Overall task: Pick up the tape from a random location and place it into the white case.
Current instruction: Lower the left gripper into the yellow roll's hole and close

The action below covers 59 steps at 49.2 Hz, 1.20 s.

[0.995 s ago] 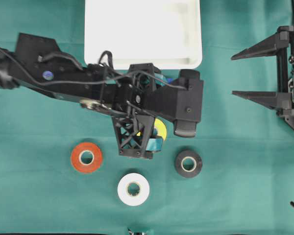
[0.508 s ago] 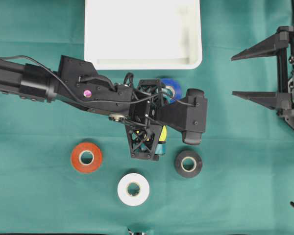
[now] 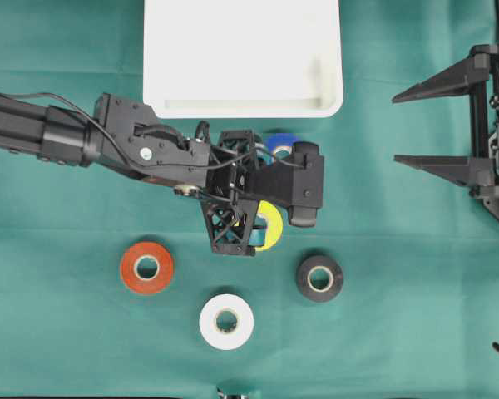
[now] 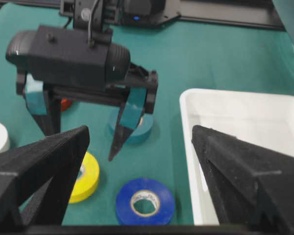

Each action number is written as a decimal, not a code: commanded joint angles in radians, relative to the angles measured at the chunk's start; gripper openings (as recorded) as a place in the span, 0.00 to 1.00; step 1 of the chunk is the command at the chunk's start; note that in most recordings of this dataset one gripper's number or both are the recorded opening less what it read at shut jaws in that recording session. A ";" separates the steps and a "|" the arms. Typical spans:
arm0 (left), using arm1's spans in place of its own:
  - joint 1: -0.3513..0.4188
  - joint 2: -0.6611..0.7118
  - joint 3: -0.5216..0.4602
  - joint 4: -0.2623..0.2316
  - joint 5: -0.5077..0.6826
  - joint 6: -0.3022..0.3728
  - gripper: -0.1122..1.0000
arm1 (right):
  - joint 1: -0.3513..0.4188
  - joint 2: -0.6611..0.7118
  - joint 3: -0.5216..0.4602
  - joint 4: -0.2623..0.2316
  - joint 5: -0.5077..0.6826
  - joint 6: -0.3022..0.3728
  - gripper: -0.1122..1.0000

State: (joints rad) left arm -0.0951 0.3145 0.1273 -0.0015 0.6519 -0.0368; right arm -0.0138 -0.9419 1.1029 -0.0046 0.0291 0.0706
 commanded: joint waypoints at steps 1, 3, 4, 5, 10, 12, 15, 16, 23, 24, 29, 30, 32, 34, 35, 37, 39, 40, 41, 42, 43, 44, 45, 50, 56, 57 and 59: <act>0.009 -0.002 0.000 0.003 -0.015 -0.002 0.98 | -0.002 0.006 -0.026 -0.002 -0.005 -0.002 0.93; 0.011 0.012 0.000 0.003 -0.017 0.000 0.98 | -0.002 0.008 -0.025 -0.002 -0.003 0.000 0.93; 0.012 0.018 0.002 0.003 -0.020 -0.002 0.98 | -0.002 0.008 -0.025 -0.002 -0.003 -0.002 0.93; 0.012 0.025 0.000 0.003 -0.023 0.000 0.98 | 0.000 0.008 -0.025 -0.002 -0.003 -0.002 0.93; 0.012 0.054 -0.003 0.003 -0.038 0.000 0.98 | 0.000 0.014 -0.025 -0.002 0.005 -0.002 0.93; 0.012 0.063 -0.003 0.003 -0.044 0.000 0.98 | -0.002 0.014 -0.025 -0.002 0.008 -0.002 0.93; 0.014 0.072 -0.003 0.003 -0.052 0.000 0.98 | 0.000 0.015 -0.025 -0.002 0.011 -0.002 0.93; 0.014 0.075 -0.003 0.003 -0.054 0.000 0.98 | 0.000 0.014 -0.023 -0.002 0.011 -0.002 0.93; 0.025 0.091 0.003 0.003 -0.064 0.000 0.98 | 0.000 0.015 -0.023 -0.002 0.012 -0.002 0.93; 0.026 0.092 0.003 0.003 -0.063 0.000 0.98 | 0.000 0.017 -0.023 -0.002 0.011 -0.002 0.93; 0.026 0.106 0.003 0.003 -0.069 0.000 0.98 | 0.000 0.018 -0.023 -0.002 0.012 -0.002 0.93; 0.026 0.106 0.003 0.003 -0.071 0.000 0.98 | -0.002 0.020 -0.023 -0.002 0.012 -0.002 0.93; 0.026 0.107 0.003 0.003 -0.069 0.000 0.98 | -0.002 0.020 -0.021 -0.002 0.012 -0.002 0.93; 0.026 0.107 0.005 0.003 -0.071 0.000 0.98 | -0.002 0.020 -0.021 -0.003 0.012 -0.002 0.93; 0.026 0.106 0.005 0.003 -0.069 0.000 0.98 | 0.000 0.020 -0.021 -0.002 0.012 -0.002 0.93; 0.026 0.107 0.005 0.003 -0.066 0.000 0.98 | 0.000 0.020 -0.021 -0.002 0.014 -0.002 0.93; 0.026 0.107 0.005 0.003 -0.064 0.000 0.98 | -0.002 0.021 -0.021 -0.002 0.015 -0.002 0.93; 0.026 0.107 0.005 0.003 -0.064 0.000 0.98 | -0.002 0.021 -0.021 -0.002 0.015 -0.002 0.93; 0.025 0.107 0.005 0.003 -0.064 0.000 0.98 | -0.002 0.021 -0.021 -0.002 0.017 -0.002 0.93; 0.025 0.107 0.005 0.003 -0.064 0.000 0.98 | 0.000 0.021 -0.021 -0.002 0.017 -0.002 0.93; 0.023 0.107 0.005 0.003 -0.064 0.000 0.97 | -0.002 0.021 -0.021 -0.002 0.017 -0.002 0.93; 0.023 0.107 0.005 0.003 -0.063 -0.002 0.97 | 0.000 0.021 -0.021 -0.002 0.018 -0.002 0.93; 0.021 0.106 0.005 0.003 -0.061 0.000 0.96 | -0.002 0.021 -0.021 -0.002 0.018 -0.002 0.93; 0.012 0.107 0.005 0.003 -0.054 0.000 0.81 | 0.000 0.023 -0.023 -0.002 0.018 -0.002 0.93; 0.005 0.107 0.003 0.003 -0.028 0.003 0.51 | 0.000 0.023 -0.021 -0.002 0.018 -0.002 0.93; 0.003 0.107 0.003 0.003 -0.023 0.003 0.46 | -0.002 0.021 -0.021 -0.002 0.018 -0.002 0.93; 0.003 0.107 0.003 0.003 -0.011 0.003 0.37 | 0.000 0.023 -0.021 -0.002 0.018 -0.002 0.93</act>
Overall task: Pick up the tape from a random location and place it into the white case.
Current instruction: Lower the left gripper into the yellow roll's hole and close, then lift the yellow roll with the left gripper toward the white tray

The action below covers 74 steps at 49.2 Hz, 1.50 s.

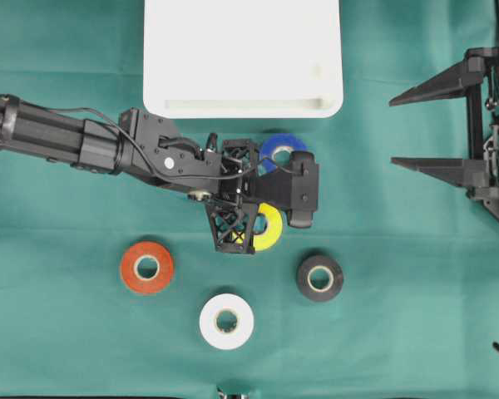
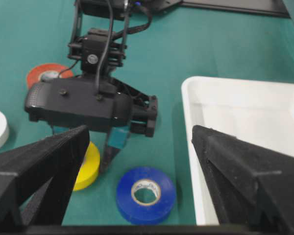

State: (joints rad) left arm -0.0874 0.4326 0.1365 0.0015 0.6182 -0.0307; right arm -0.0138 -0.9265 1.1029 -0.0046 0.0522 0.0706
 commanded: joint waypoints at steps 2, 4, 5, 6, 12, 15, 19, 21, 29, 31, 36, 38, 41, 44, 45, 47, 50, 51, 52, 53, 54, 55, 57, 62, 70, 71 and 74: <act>-0.005 -0.011 -0.008 0.000 0.026 -0.003 0.33 | 0.000 0.008 -0.021 -0.002 -0.005 -0.002 0.93; -0.005 -0.012 -0.008 0.000 0.028 -0.005 0.33 | 0.000 0.008 -0.021 -0.002 -0.005 -0.002 0.93; -0.005 -0.012 -0.008 0.000 0.028 -0.005 0.33 | 0.000 0.009 -0.021 -0.002 -0.005 -0.002 0.93; -0.006 -0.012 -0.009 0.000 0.029 -0.005 0.33 | -0.002 0.009 -0.021 -0.002 -0.005 -0.002 0.93; -0.005 -0.012 -0.012 0.000 0.029 -0.005 0.33 | -0.002 0.009 -0.021 -0.002 -0.005 -0.002 0.93; -0.005 -0.011 -0.015 0.000 0.028 -0.005 0.33 | -0.002 0.009 -0.021 -0.002 -0.005 -0.002 0.93; -0.005 -0.011 -0.015 0.000 0.029 -0.005 0.33 | 0.000 0.009 -0.021 -0.002 -0.005 -0.002 0.93; -0.005 -0.011 -0.015 0.000 0.029 -0.005 0.33 | 0.000 0.009 -0.021 -0.002 -0.005 -0.002 0.93; -0.003 -0.032 -0.029 0.000 0.057 -0.005 0.33 | 0.000 0.009 -0.021 -0.002 -0.003 -0.002 0.93; -0.003 -0.043 -0.037 0.000 0.074 -0.005 0.33 | 0.000 0.009 -0.021 -0.002 -0.003 -0.002 0.93; -0.003 -0.075 -0.063 0.000 0.101 -0.005 0.33 | 0.000 0.009 -0.023 -0.002 0.005 -0.002 0.93; -0.003 -0.087 -0.072 0.000 0.110 -0.005 0.33 | -0.002 0.009 -0.021 -0.002 0.006 -0.002 0.93; -0.002 -0.107 -0.084 0.000 0.123 -0.003 0.33 | 0.000 0.009 -0.021 -0.002 0.006 -0.002 0.93; 0.000 -0.126 -0.098 0.000 0.146 -0.003 0.33 | -0.002 0.009 -0.021 -0.002 0.006 -0.002 0.93; 0.000 -0.133 -0.104 0.000 0.153 -0.003 0.33 | 0.000 0.009 -0.021 -0.002 0.006 -0.002 0.93; 0.002 -0.146 -0.114 0.000 0.172 -0.003 0.33 | 0.000 0.009 -0.021 -0.002 0.006 -0.002 0.93; 0.002 -0.164 -0.127 0.000 0.202 -0.003 0.33 | 0.000 0.009 -0.021 -0.002 0.006 -0.002 0.93; 0.002 -0.170 -0.132 0.000 0.212 -0.003 0.33 | 0.000 0.009 -0.023 -0.002 0.006 -0.002 0.93; 0.000 -0.176 -0.137 0.000 0.221 -0.003 0.33 | -0.002 0.009 -0.021 -0.002 0.008 -0.002 0.93; 0.002 -0.183 -0.141 0.000 0.230 -0.003 0.33 | 0.000 0.009 -0.021 -0.002 0.008 -0.002 0.93; 0.000 -0.189 -0.146 0.000 0.241 -0.003 0.33 | -0.002 0.009 -0.021 -0.002 0.008 -0.002 0.93; 0.000 -0.196 -0.150 0.000 0.250 -0.003 0.33 | 0.000 0.011 -0.021 -0.002 0.006 -0.002 0.93; 0.000 -0.207 -0.158 0.000 0.268 -0.003 0.33 | 0.000 0.009 -0.021 -0.002 0.006 -0.002 0.93; 0.002 -0.229 -0.183 0.000 0.321 -0.005 0.33 | -0.002 0.009 -0.023 -0.002 0.008 -0.002 0.93; 0.000 -0.232 -0.224 0.000 0.400 -0.005 0.33 | 0.000 0.009 -0.023 -0.002 0.006 -0.002 0.93; 0.002 -0.232 -0.229 0.000 0.407 -0.006 0.33 | -0.002 0.009 -0.023 -0.002 0.006 -0.002 0.93; 0.002 -0.232 -0.244 0.000 0.419 -0.006 0.33 | -0.002 0.011 -0.023 -0.002 0.008 -0.002 0.93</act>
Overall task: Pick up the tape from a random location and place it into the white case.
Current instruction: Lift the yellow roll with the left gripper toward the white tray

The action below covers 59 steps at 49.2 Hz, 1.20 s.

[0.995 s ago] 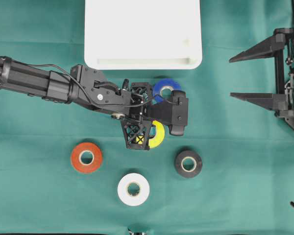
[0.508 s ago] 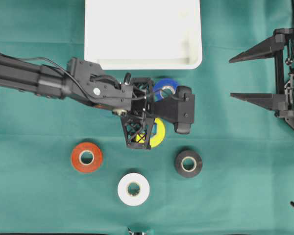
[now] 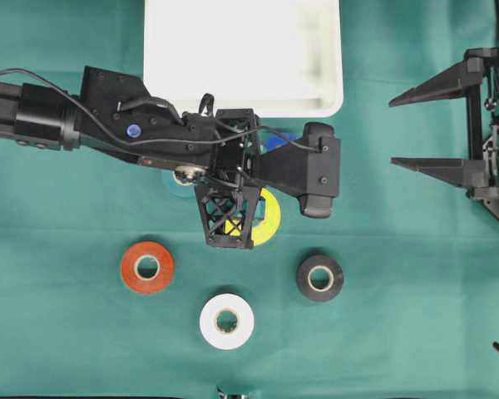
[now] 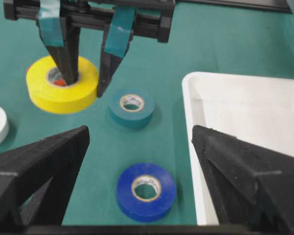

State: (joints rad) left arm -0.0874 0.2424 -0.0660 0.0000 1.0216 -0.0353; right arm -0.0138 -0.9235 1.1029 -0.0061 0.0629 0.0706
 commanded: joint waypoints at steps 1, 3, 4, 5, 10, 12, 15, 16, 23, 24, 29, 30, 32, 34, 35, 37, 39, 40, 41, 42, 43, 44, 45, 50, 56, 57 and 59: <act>0.002 -0.041 -0.048 0.002 0.018 0.000 0.33 | 0.000 0.006 -0.021 0.000 -0.005 -0.002 0.93; 0.000 -0.043 -0.058 0.002 0.028 0.000 0.33 | -0.002 0.006 -0.023 0.000 -0.005 -0.002 0.93; -0.002 -0.043 -0.064 0.002 0.029 -0.002 0.33 | -0.002 0.006 -0.023 0.000 -0.005 0.000 0.93; -0.002 -0.043 -0.071 0.002 0.034 -0.002 0.33 | 0.000 0.006 -0.023 0.000 -0.005 0.000 0.93; -0.005 -0.043 -0.104 0.002 0.057 -0.002 0.33 | 0.000 0.006 -0.023 0.000 -0.003 0.000 0.93; -0.005 -0.044 -0.117 0.002 0.071 0.000 0.33 | 0.000 0.006 -0.023 0.000 -0.002 0.000 0.93; -0.006 -0.044 -0.138 0.002 0.094 -0.002 0.33 | 0.000 0.006 -0.021 0.000 -0.002 0.000 0.93; -0.006 -0.044 -0.144 0.002 0.101 -0.002 0.33 | 0.000 0.006 -0.023 0.000 -0.002 0.000 0.93; -0.006 -0.058 -0.186 0.002 0.133 -0.002 0.33 | 0.000 0.008 -0.021 0.000 -0.002 0.000 0.93; -0.006 -0.063 -0.187 0.002 0.133 -0.002 0.33 | -0.002 0.009 -0.021 0.000 -0.002 0.000 0.93; -0.008 -0.101 -0.184 0.003 0.133 -0.002 0.33 | 0.000 0.009 -0.021 0.000 -0.002 0.000 0.93; -0.006 -0.109 -0.183 0.002 0.133 -0.002 0.33 | 0.000 0.009 -0.021 0.000 -0.002 0.000 0.93; -0.006 -0.123 -0.181 0.003 0.133 -0.002 0.33 | 0.000 0.009 -0.021 0.000 -0.002 0.000 0.93; -0.006 -0.137 -0.178 0.002 0.133 -0.002 0.33 | 0.000 0.009 -0.023 0.000 -0.002 0.000 0.93; -0.006 -0.143 -0.176 0.003 0.133 -0.002 0.33 | -0.002 0.009 -0.023 0.000 -0.002 0.000 0.93; -0.006 -0.156 -0.176 0.003 0.133 -0.002 0.33 | 0.000 0.009 -0.023 0.000 -0.002 0.000 0.93; -0.006 -0.169 -0.176 0.002 0.135 -0.002 0.33 | 0.000 0.009 -0.023 0.000 -0.002 0.000 0.93; -0.006 -0.175 -0.176 0.003 0.137 -0.002 0.33 | -0.002 0.009 -0.021 0.000 -0.002 0.000 0.93; -0.008 -0.181 -0.178 0.003 0.138 -0.002 0.33 | -0.002 0.009 -0.021 0.000 -0.002 0.000 0.93; -0.006 -0.186 -0.178 0.003 0.138 -0.002 0.33 | 0.000 0.009 -0.023 0.000 -0.002 0.000 0.93; -0.006 -0.190 -0.178 0.003 0.140 -0.002 0.33 | 0.000 0.009 -0.023 0.000 -0.002 0.000 0.93; -0.006 -0.198 -0.176 0.002 0.138 -0.002 0.33 | 0.000 0.009 -0.021 0.000 -0.002 0.000 0.93; -0.006 -0.201 -0.176 0.002 0.140 -0.003 0.33 | -0.002 0.009 -0.023 0.000 -0.002 0.000 0.93; -0.006 -0.215 -0.172 0.002 0.141 -0.003 0.33 | -0.002 0.009 -0.023 0.000 -0.002 0.000 0.93; -0.006 -0.219 -0.164 0.003 0.140 -0.003 0.33 | 0.000 0.009 -0.021 0.000 -0.002 0.000 0.93; -0.006 -0.219 -0.163 0.002 0.141 -0.003 0.33 | 0.000 0.009 -0.021 0.000 -0.002 0.000 0.93; -0.006 -0.219 -0.164 0.002 0.140 -0.003 0.33 | 0.000 0.009 -0.021 0.000 -0.002 0.000 0.93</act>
